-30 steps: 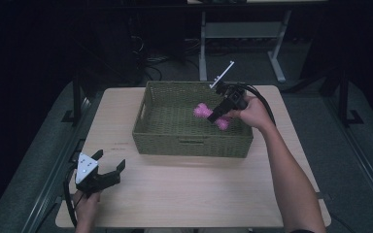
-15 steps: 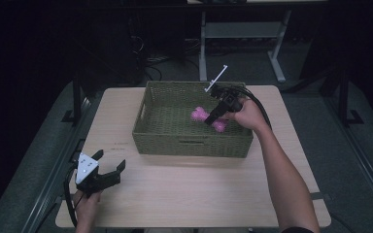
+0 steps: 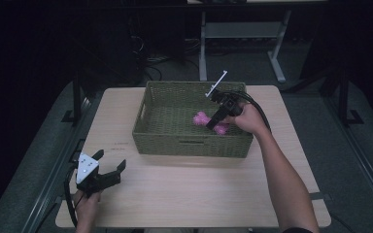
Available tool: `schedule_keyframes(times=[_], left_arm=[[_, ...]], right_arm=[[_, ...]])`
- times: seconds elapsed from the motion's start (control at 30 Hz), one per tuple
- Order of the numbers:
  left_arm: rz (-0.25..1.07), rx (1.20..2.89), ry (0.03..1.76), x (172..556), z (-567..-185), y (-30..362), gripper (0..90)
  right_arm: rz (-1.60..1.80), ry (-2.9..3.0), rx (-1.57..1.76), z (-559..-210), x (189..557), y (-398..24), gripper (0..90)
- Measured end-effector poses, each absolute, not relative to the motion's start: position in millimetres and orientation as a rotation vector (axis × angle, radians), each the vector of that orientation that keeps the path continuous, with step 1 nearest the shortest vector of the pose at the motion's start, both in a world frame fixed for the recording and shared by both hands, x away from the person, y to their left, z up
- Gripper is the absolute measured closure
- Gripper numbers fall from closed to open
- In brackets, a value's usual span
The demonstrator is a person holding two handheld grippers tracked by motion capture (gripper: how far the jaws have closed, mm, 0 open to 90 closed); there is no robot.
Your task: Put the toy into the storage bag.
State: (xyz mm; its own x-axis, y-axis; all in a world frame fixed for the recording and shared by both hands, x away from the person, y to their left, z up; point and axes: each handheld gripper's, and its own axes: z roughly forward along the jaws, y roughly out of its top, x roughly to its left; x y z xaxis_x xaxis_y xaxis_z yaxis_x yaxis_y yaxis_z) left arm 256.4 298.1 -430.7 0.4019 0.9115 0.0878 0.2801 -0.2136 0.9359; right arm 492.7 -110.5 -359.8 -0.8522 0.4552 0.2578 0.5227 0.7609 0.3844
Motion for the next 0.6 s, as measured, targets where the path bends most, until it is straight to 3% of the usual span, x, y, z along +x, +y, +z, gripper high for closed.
schedule_keyframes(times=[0.6], left_arm=[[0.843, 1.721, 1.048, 256, -431, 298, 13.0]], right_arm=[[-0.642, -2.788, -0.787, -378, 490, -108, 57.6]])
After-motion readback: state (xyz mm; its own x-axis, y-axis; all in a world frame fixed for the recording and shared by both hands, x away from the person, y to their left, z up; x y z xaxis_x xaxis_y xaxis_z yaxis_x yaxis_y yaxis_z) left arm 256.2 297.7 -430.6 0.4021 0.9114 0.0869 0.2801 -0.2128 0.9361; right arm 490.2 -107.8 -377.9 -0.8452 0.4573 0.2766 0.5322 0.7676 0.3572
